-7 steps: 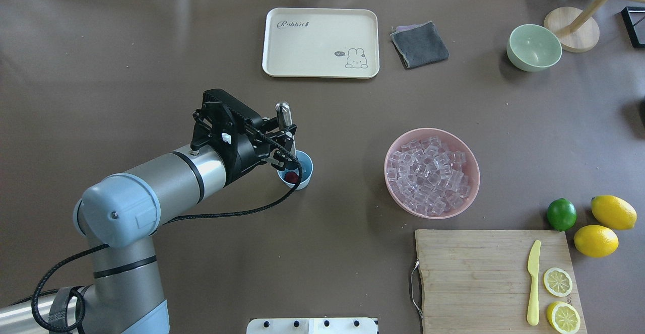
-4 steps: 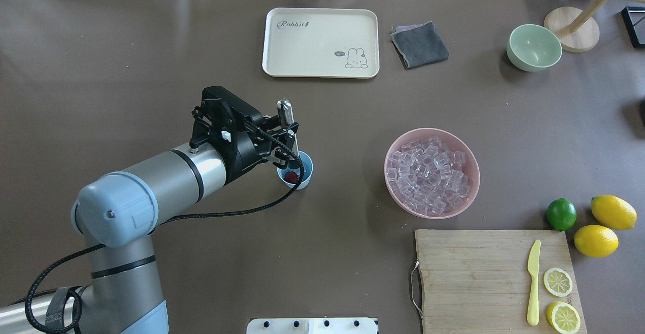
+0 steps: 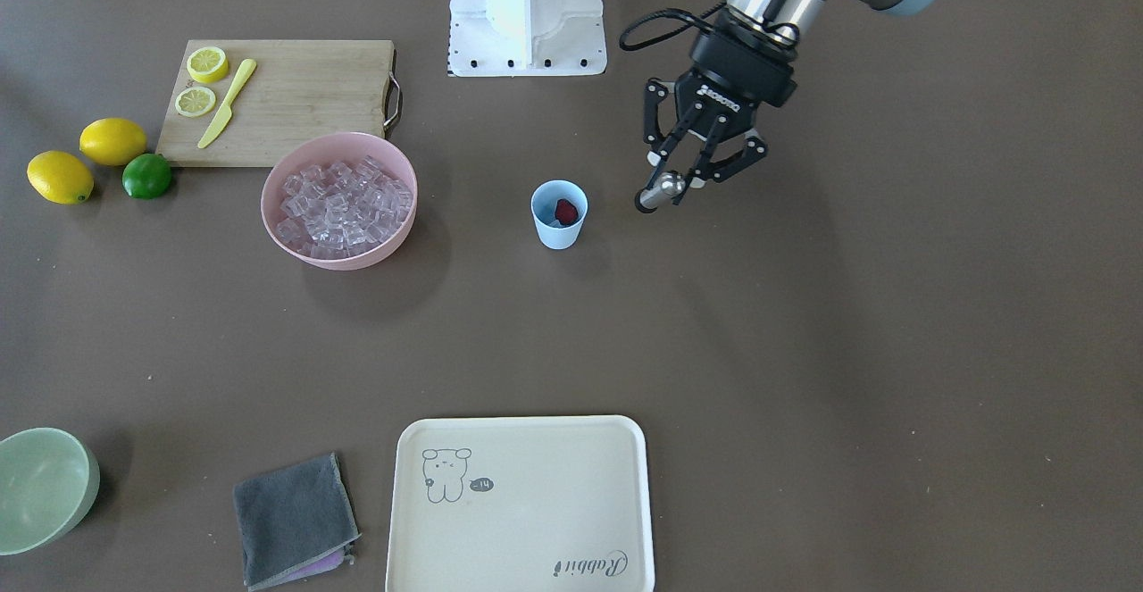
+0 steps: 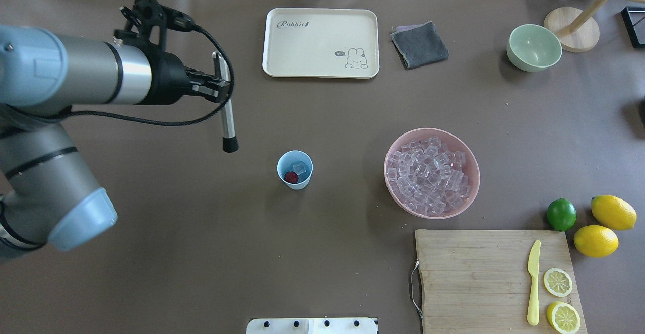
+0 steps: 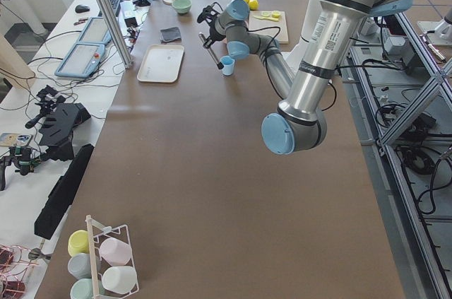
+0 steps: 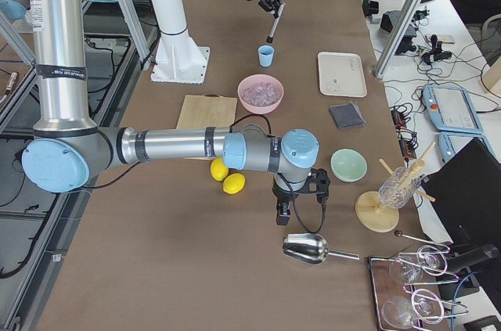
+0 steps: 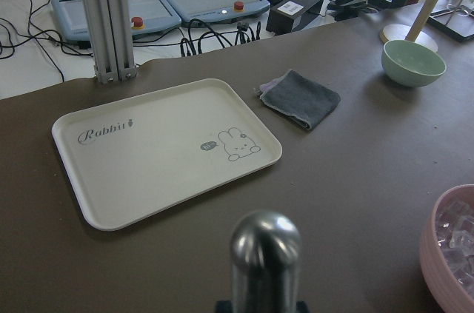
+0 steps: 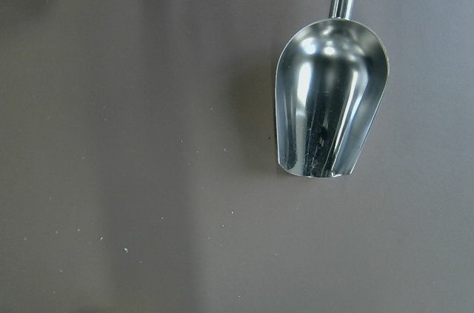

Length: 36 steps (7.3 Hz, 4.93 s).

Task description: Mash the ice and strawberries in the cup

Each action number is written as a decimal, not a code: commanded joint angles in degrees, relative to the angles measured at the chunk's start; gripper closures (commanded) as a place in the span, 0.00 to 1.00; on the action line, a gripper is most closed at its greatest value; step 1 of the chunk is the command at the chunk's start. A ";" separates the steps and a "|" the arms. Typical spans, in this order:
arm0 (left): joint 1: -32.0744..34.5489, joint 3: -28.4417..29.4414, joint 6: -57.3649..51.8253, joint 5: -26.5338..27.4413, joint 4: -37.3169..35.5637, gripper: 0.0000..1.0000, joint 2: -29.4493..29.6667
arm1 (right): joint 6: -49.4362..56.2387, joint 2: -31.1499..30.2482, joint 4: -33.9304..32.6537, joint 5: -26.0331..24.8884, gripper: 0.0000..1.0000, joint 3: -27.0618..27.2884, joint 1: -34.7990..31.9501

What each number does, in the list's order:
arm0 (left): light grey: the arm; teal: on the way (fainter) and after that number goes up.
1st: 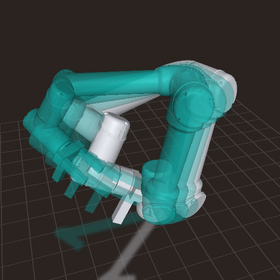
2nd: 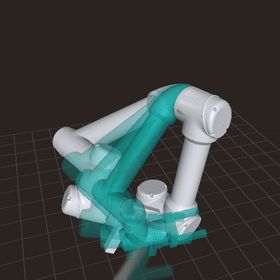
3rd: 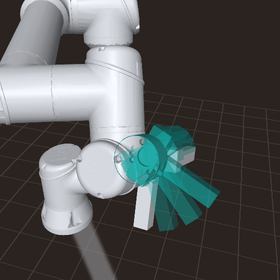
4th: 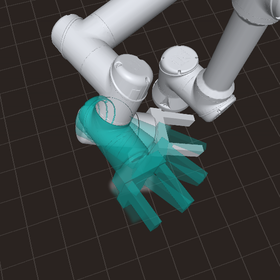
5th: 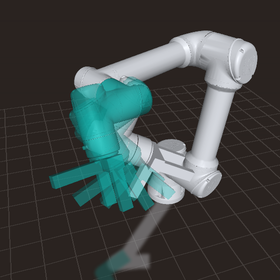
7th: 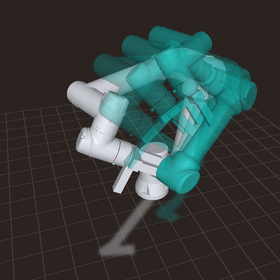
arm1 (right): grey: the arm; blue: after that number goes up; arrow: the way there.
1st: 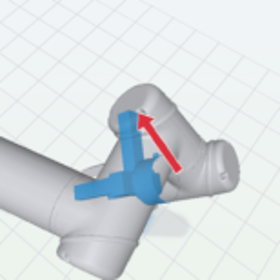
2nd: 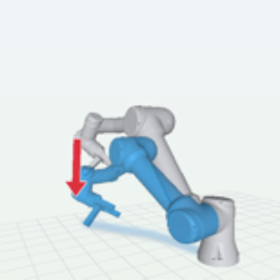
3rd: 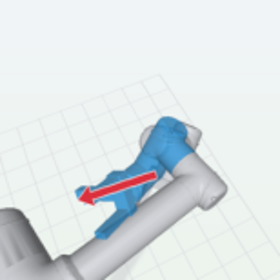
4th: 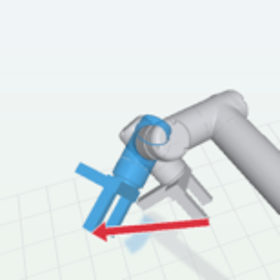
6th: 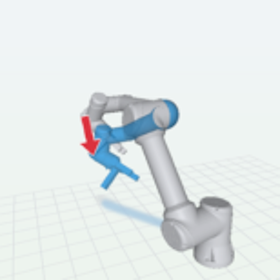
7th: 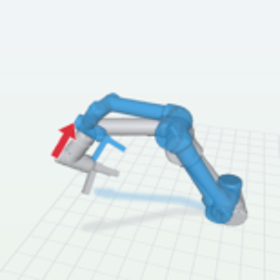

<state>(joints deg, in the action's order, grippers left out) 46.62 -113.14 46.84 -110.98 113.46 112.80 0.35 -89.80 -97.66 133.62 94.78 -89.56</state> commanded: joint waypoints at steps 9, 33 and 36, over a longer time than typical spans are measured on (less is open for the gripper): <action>31.07 28.41 -36.73 -25.69 -16.76 0.62 -13.67 | 0.09 0.32 0.19 -0.37 0.00 -0.02 0.00; 42.85 17.60 -36.11 -25.78 -6.41 0.01 -33.26 | -0.26 1.99 0.10 0.15 0.00 -0.56 0.09; 42.85 17.61 -36.03 -25.77 -6.41 0.01 -33.26 | -0.35 1.91 0.10 0.24 0.00 -0.64 0.09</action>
<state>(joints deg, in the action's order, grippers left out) 89.47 -95.44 10.79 -136.76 107.04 79.63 0.03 -87.84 -97.53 133.77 94.14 -89.47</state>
